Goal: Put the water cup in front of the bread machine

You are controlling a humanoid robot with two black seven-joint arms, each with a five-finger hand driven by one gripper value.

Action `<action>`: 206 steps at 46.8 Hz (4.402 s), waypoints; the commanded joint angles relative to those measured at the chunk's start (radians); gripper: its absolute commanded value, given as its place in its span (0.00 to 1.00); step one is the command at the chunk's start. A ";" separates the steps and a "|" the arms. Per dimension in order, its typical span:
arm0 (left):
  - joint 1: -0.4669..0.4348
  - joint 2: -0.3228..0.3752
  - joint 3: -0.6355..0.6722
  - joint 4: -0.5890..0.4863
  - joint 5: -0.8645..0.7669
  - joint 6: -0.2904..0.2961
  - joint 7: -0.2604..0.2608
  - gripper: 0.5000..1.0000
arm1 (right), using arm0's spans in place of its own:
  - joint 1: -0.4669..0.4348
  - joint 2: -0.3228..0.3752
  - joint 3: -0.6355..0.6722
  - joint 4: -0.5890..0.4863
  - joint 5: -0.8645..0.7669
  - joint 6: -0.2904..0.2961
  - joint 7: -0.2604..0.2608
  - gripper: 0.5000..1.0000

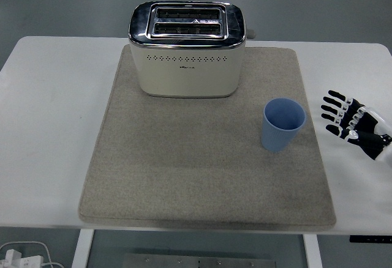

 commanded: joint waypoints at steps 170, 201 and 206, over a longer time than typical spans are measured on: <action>0.000 0.000 0.000 0.000 0.000 0.000 0.000 1.00 | -0.022 0.236 -0.035 0.153 -0.168 -0.278 0.000 0.75; 0.000 0.000 0.000 0.000 0.000 0.000 0.000 1.00 | 0.020 0.265 -0.040 0.144 -0.166 -0.290 0.000 0.09; 0.000 0.000 0.000 0.000 0.000 0.000 0.000 1.00 | 0.041 0.288 -0.041 0.144 -0.165 -0.303 0.000 0.09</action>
